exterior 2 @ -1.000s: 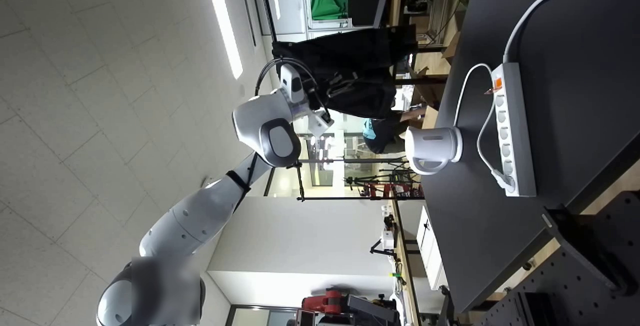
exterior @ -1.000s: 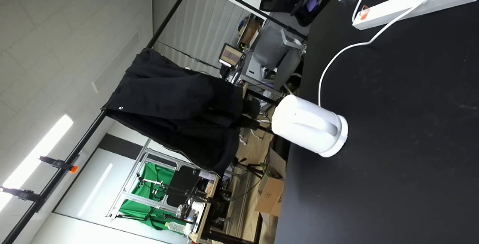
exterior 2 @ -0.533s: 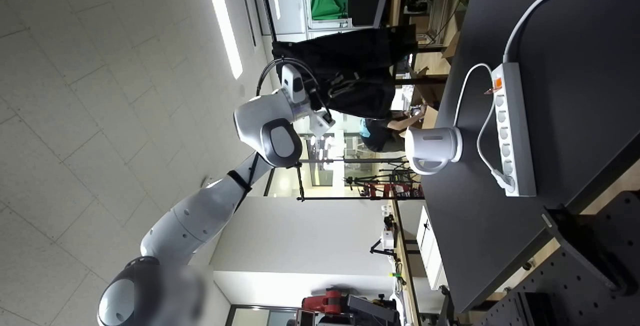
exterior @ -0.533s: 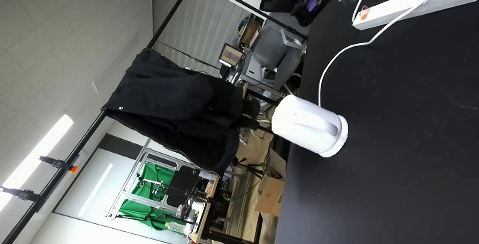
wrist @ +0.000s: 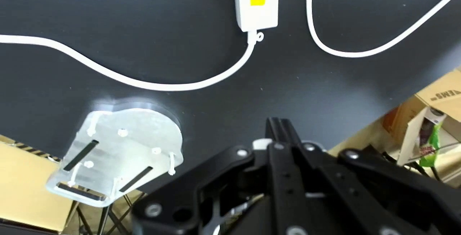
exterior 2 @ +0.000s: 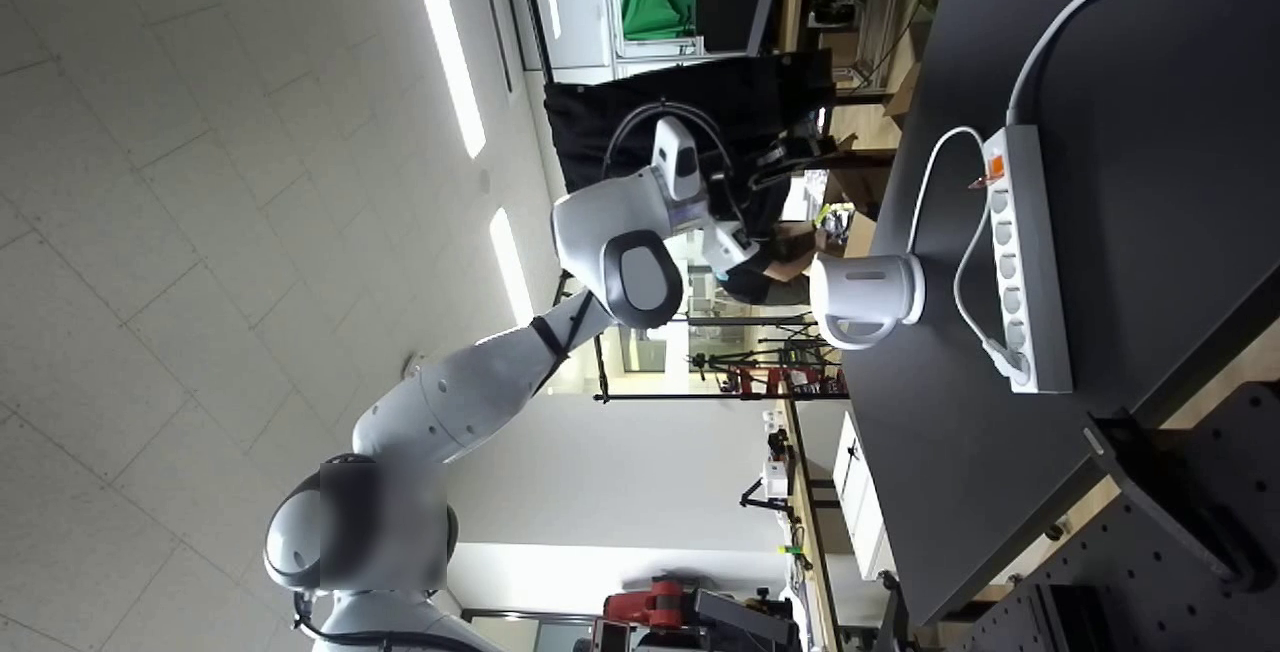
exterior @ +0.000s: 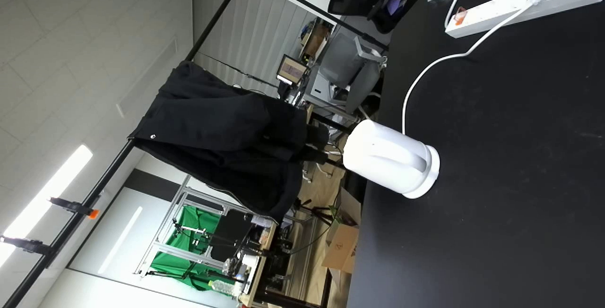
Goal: Press the power button on the extension cord.
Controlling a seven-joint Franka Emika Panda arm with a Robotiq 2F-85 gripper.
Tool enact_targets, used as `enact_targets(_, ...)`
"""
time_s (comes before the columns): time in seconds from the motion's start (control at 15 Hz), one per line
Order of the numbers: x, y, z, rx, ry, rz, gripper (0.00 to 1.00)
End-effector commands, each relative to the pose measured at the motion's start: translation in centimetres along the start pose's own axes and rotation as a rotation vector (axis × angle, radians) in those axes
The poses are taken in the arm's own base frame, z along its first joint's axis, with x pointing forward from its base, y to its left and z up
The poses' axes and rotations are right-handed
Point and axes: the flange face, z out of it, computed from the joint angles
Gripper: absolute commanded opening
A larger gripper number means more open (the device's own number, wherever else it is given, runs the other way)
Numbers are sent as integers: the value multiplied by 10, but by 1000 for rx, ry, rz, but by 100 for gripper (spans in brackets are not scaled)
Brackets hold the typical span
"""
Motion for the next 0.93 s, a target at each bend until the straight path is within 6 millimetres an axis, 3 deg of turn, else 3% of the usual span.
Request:
enact_targets(0.0, -16, 3, 39, -24, -54, 11, 0)
enact_targets(0.33, -42, -1, 71, -45, -101, 18, 0)
enact_targets(0.87, -48, 0, 74, -52, -113, -7, 1)
